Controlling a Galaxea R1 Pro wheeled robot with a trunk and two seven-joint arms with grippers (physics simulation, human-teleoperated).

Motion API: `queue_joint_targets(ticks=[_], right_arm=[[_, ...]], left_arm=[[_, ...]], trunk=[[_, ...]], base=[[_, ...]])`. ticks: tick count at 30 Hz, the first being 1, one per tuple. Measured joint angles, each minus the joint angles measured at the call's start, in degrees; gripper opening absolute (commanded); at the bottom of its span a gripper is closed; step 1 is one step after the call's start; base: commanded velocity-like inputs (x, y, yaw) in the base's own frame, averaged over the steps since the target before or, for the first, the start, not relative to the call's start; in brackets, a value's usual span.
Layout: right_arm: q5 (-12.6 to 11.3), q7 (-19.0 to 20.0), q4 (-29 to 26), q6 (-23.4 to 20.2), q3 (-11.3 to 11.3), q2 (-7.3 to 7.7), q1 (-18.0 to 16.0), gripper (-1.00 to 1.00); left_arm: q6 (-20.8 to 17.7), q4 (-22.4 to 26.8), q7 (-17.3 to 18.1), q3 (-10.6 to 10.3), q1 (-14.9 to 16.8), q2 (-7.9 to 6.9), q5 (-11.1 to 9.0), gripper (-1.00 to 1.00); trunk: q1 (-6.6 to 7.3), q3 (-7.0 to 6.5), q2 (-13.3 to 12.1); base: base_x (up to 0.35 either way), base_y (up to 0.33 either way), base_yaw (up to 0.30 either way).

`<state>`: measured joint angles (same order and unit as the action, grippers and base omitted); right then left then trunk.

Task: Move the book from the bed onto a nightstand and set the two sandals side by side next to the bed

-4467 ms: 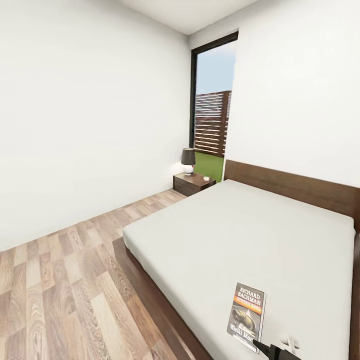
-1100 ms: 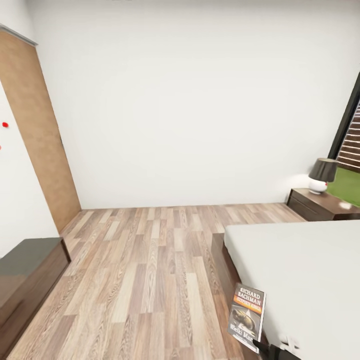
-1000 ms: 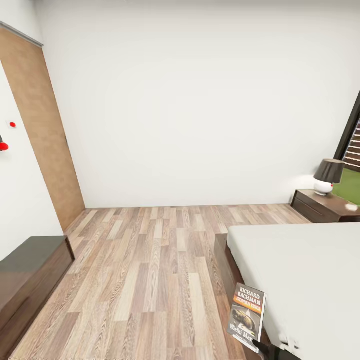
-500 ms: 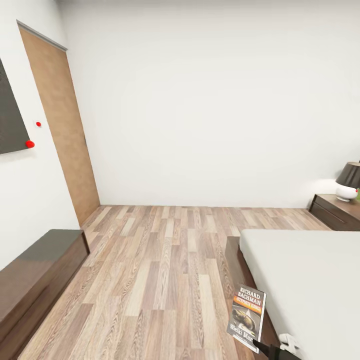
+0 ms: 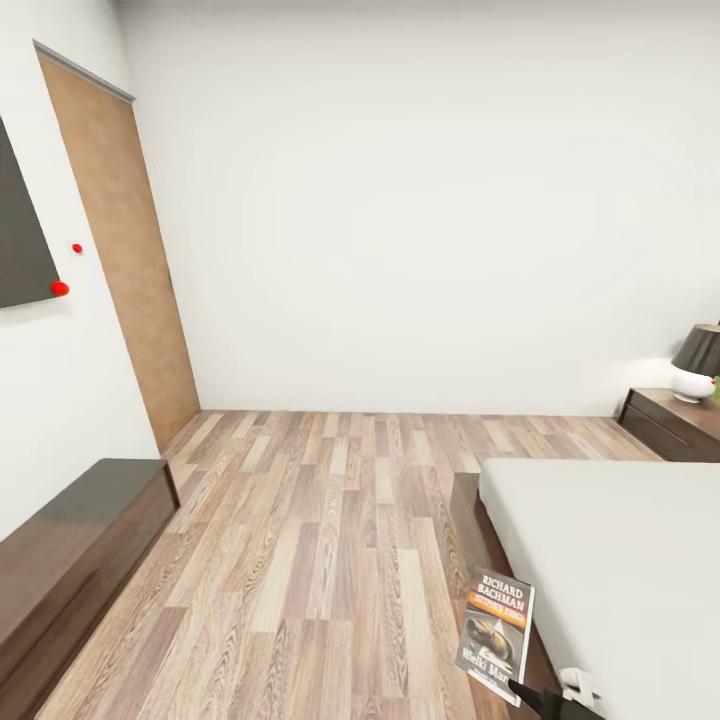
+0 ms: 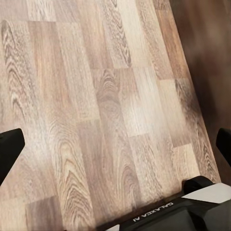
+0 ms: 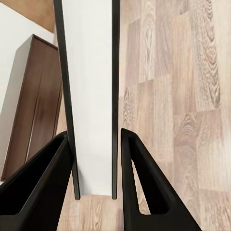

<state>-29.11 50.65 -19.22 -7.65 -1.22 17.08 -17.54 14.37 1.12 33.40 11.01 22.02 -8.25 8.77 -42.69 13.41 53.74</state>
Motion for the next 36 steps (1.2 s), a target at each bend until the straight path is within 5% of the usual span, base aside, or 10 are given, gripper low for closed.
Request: queue_joint_targets(ticks=[36], right_arm=[[0.37,-0.46,0.86,0.86,0.59,-0.58,0.00,-1.00]], left_arm=[[0.10,0.08,-0.67,0.04,-0.18,0.88,-0.04,1.00]], trunk=[[0.00,-1.29,0.00]], base=[[0.000,0.000,0.000]])
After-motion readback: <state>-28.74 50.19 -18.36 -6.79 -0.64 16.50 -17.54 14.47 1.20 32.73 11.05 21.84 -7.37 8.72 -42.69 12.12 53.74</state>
